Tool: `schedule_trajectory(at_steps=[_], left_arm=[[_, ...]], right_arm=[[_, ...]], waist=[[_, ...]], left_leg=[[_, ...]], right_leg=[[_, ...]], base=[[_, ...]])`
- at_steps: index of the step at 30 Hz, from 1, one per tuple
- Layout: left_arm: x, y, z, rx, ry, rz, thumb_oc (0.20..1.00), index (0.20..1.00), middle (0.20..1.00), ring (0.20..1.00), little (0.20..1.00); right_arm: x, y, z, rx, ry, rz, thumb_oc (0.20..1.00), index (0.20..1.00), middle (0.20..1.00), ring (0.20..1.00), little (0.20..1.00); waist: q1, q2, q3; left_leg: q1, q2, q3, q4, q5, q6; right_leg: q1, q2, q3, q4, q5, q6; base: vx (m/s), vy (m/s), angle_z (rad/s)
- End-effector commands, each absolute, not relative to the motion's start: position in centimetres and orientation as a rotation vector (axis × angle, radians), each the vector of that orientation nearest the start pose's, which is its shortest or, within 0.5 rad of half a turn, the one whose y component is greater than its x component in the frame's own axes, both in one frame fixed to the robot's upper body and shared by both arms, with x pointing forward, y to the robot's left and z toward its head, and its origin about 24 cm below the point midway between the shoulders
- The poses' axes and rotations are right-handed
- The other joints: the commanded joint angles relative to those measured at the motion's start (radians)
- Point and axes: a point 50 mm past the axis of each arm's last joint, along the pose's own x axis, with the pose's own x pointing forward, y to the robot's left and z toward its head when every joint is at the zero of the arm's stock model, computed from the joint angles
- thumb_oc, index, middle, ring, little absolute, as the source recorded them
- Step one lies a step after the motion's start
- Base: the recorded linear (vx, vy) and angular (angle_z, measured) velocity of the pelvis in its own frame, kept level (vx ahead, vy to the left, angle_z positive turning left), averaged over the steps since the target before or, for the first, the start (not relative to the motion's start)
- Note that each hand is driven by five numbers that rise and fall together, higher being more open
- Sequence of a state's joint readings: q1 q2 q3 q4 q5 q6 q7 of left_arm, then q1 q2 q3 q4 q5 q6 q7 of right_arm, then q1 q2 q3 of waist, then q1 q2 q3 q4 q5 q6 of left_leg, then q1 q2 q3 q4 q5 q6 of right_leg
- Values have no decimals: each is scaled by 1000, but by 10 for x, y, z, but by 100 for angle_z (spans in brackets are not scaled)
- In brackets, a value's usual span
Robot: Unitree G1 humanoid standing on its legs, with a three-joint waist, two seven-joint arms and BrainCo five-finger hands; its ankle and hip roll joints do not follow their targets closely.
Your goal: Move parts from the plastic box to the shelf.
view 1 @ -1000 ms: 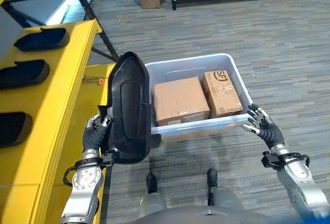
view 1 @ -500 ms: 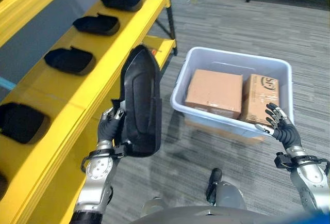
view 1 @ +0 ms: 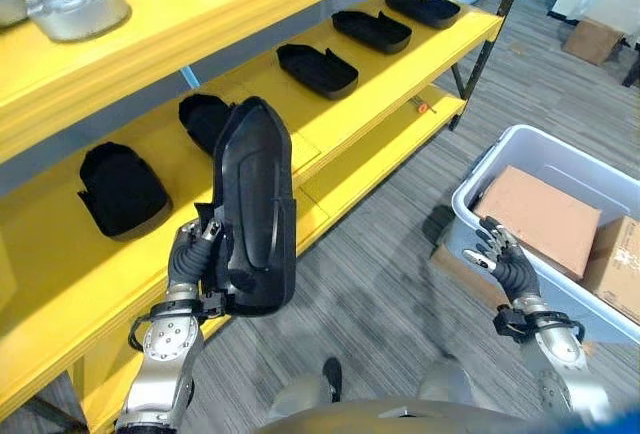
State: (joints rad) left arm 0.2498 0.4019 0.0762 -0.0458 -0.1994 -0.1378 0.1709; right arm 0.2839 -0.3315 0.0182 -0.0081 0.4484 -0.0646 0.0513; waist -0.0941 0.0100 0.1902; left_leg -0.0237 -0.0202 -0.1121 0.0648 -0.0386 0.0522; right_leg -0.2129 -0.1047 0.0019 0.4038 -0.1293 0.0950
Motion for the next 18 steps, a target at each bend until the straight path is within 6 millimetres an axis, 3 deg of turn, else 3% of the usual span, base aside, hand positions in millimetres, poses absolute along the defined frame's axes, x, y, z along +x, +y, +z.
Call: schedule_trajectory(at_steps=[1,2,4,6,9,14,15,16,17,18], left_arm=[[206,247,76,242,-189,231,200,200,200,200,200],[206,247,76,243,-189,233,200,200,200,200,200],[207,247,76,242,-192,230,200,200,200,200,200],[207,246,75,230,-197,248,200,200,200,200,200],[206,246,76,217,-204,255,200,200,200,200,200],[207,240,71,183,-185,212,200,200,200,200,200],[209,237,72,169,-187,200,200,200,200,200,200],[209,238,72,163,-184,198,200,200,200,200,200],[209,238,72,163,-184,198,200,200,200,200,200],[204,242,70,161,-177,218,200,200,200,200,200]], right_arm=[[196,-231,24,100,88,-3,1000,1000,1000,1000,1000],[195,-231,23,103,93,-2,1000,1000,1000,1000,1000],[194,-230,23,107,97,4,1000,1000,1000,1000,1000],[199,-228,23,82,101,22,1000,1000,1000,1000,1000],[201,-229,24,66,96,25,1000,1000,1000,1000,1000],[199,-240,29,46,88,-3,1000,1000,1000,1000,1000],[198,-251,34,19,67,-47,1000,1000,1000,1000,1000],[197,-253,34,14,70,-59,1000,1000,1000,1000,1000],[197,-253,34,14,70,-59,1000,1000,1000,1000,1000],[193,-254,29,14,95,-69,1000,1000,1000,1000,1000]], waist=[[-22,-6,-24],[-23,-11,-28],[-19,-15,-32],[6,-24,-56],[18,-26,-63],[19,-33,-30],[-6,-45,1],[-12,-53,7],[-10,-52,7],[-5,-57,8]], left_leg=[[41,-55,29,-71,-2,-14],[38,-61,22,-71,0,-15],[33,-68,13,-67,8,-21],[31,-68,22,-87,16,-26],[15,-70,25,-69,6,-26],[-41,-79,21,60,-23,-50],[-92,-7,153,143,-34,-71],[-100,35,198,158,-34,-71],[-103,37,200,165,-39,-72],[-94,112,221,163,-27,-82]], right_leg=[[75,137,-23,-209,54,-43],[84,159,-2,-248,63,-50],[100,157,9,-273,70,-50],[149,150,6,-377,105,-43],[168,144,8,-412,118,-42],[168,128,-53,-378,98,-64],[164,83,-111,-357,84,-66],[162,63,-126,-355,90,-64],[161,65,-124,-353,89,-64],[170,48,-144,-357,85,-60]], base=[[13,-57,42],[6,-50,37],[-12,-70,25],[-11,-123,28],[7,-66,1],[-48,-73,34],[-173,21,81],[-171,22,114],[-69,11,134],[-25,-1,140]])
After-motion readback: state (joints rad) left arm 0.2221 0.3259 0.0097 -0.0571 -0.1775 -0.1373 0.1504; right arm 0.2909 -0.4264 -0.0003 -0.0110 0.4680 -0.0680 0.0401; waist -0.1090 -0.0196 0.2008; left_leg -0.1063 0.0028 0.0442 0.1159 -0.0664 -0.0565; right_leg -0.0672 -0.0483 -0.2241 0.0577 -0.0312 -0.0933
